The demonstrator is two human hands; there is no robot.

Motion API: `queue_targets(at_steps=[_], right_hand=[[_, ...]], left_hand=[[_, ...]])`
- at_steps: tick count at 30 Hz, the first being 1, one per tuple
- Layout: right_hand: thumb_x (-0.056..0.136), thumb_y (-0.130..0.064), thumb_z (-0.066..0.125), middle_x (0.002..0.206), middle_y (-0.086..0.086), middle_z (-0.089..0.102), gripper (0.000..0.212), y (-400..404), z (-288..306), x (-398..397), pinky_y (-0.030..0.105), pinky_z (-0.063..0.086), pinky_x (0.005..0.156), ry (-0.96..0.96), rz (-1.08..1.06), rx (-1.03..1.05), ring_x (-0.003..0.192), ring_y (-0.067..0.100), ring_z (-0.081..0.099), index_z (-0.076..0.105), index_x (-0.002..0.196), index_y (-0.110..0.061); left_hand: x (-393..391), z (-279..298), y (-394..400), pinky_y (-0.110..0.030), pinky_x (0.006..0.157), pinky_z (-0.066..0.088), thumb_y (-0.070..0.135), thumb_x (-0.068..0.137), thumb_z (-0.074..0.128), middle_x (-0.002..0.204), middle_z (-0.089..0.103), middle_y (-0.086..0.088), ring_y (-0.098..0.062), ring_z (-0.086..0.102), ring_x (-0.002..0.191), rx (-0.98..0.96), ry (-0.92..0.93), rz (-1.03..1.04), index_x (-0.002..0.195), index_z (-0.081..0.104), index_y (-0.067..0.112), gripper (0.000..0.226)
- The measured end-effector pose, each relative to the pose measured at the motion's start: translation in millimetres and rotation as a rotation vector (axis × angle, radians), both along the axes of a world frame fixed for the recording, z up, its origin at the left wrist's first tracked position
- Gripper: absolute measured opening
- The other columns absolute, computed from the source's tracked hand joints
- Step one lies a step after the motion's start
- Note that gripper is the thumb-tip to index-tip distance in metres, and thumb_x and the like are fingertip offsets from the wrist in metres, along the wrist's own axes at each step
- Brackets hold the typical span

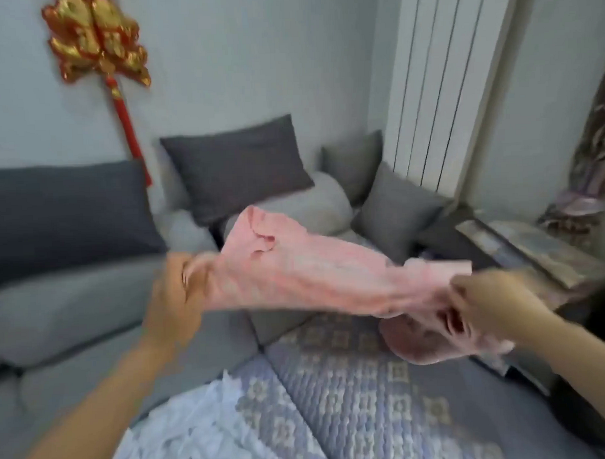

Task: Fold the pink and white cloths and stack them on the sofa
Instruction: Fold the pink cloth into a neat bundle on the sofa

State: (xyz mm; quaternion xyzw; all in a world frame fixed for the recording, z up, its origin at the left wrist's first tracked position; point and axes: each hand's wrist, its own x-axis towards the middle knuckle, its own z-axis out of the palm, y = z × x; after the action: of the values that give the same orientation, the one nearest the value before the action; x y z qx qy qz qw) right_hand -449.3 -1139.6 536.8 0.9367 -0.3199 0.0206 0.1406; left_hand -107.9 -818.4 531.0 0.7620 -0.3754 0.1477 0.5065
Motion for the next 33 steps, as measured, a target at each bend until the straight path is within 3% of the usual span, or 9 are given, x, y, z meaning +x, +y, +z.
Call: queue_targets(at_steps=[6, 11, 14, 17, 19, 20, 22, 28, 33], right_hand=[[0.094, -0.054, 0.036, 0.101, 0.0, 0.067, 0.038, 67.0, -203.6, -89.2, 0.032, 0.033, 0.068, 0.291, 0.005, 0.457, 0.102, 0.026, 0.066, 0.059, 0.103, -0.025], [0.089, -0.041, 0.053, 0.07, -0.003, 0.054, 0.02, 93.6, -284.6, -145.8, 0.03, 0.047, 0.076, 0.401, -0.019, 0.62, 0.09, 0.023, 0.066, 0.062, 0.092, -0.023], [0.093, -0.044, 0.051, 0.092, -0.001, 0.069, 0.017, 96.5, -308.7, -166.0, 0.032, 0.041, 0.07, 0.434, 0.021, 0.604, 0.096, 0.023, 0.068, 0.058, 0.092, -0.028], [0.09, -0.04, 0.05, 0.091, -0.004, 0.071, 0.015, 104.5, -312.5, -186.1, 0.03, 0.041, 0.064, 0.451, 0.008, 0.571, 0.088, 0.019, 0.067, 0.053, 0.083, -0.027], [0.09, -0.039, 0.049, 0.087, -0.004, 0.07, 0.019, 104.8, -301.6, -194.1, 0.03, 0.043, 0.063, 0.421, -0.05, 0.568, 0.084, 0.019, 0.067, 0.06, 0.085, -0.025], [0.092, -0.041, 0.049, 0.091, -0.003, 0.07, 0.021, 100.4, -293.8, -190.7, 0.03, 0.041, 0.063, 0.397, -0.088, 0.58, 0.086, 0.021, 0.067, 0.063, 0.089, -0.025], [0.095, -0.042, 0.049, 0.099, 0.002, 0.071, 0.023, 79.2, -270.8, -167.4, 0.031, 0.039, 0.064, 0.294, -0.199, 0.569, 0.092, 0.027, 0.068, 0.063, 0.098, -0.025], [0.1, -0.033, 0.048, 0.098, 0.024, 0.07, 0.035, -41.3, -75.3, -33.7, 0.043, 0.056, 0.079, -0.4, -0.35, 0.406, 0.094, 0.041, 0.067, 0.068, 0.099, -0.004], [0.098, -0.037, 0.046, 0.098, 0.029, 0.067, 0.04, -69.8, 133.4, 5.1, 0.045, 0.048, 0.077, -0.974, -0.269, 0.162, 0.096, 0.047, 0.061, 0.068, 0.096, -0.003]], left_hand=[[-120.2, -231.4, 119.1, -0.035, 0.066, 0.042, 0.034, 0.094, 0.055, 0.081, 0.061, 0.002, -0.021, 0.06, 0.073, 0.738, 0.498, 0.026, 0.084, 0.057, 0.032, 0.01], [-227.1, -315.9, 163.3, -0.016, 0.074, 0.047, 0.019, 0.088, 0.074, 0.095, 0.07, -0.004, -0.005, 0.068, 0.087, 0.841, 1.042, 0.085, 0.1, 0.071, 0.017, 0.012], [-268.7, -321.6, 155.7, -0.028, 0.073, 0.058, 0.017, 0.099, 0.06, 0.103, 0.074, -0.01, -0.029, 0.066, 0.1, 0.97, 1.166, 0.043, 0.122, 0.061, 0.019, 0.023], [-282.8, -332.1, 146.7, -0.041, 0.075, 0.061, 0.003, 0.099, 0.054, 0.078, 0.074, -0.02, -0.035, 0.071, 0.086, 0.781, 1.536, 0.155, 0.098, 0.062, 0.006, 0.008], [-279.0, -317.5, 119.1, -0.028, 0.091, 0.055, 0.005, 0.097, 0.049, 0.066, 0.072, -0.005, -0.016, 0.073, 0.07, 0.447, 1.598, 0.622, 0.08, 0.06, 0.006, 0.02], [-279.8, -294.1, 105.3, -0.021, 0.078, 0.055, 0.005, 0.093, 0.05, 0.063, 0.07, -0.002, -0.012, 0.069, 0.062, 0.24, 1.716, 0.61, 0.075, 0.056, 0.006, 0.019], [-262.7, -218.7, 76.5, -0.018, 0.042, 0.045, -0.003, 0.093, 0.051, 0.061, 0.059, -0.014, -0.017, 0.058, 0.047, 0.021, 2.018, -0.046, 0.071, 0.055, 0.001, 0.023], [-119.5, -28.7, -64.8, -0.019, 0.039, 0.045, 0.008, 0.102, 0.047, 0.05, 0.055, -0.007, -0.012, 0.053, 0.039, -0.404, 1.422, -0.012, 0.074, 0.053, 0.012, 0.028], [-64.3, 163.1, -109.4, -0.035, 0.079, 0.059, 0.008, 0.088, 0.053, 0.091, 0.068, 0.0, -0.02, 0.065, 0.08, -0.468, 0.632, 0.044, 0.096, 0.073, 0.018, 0.024]])
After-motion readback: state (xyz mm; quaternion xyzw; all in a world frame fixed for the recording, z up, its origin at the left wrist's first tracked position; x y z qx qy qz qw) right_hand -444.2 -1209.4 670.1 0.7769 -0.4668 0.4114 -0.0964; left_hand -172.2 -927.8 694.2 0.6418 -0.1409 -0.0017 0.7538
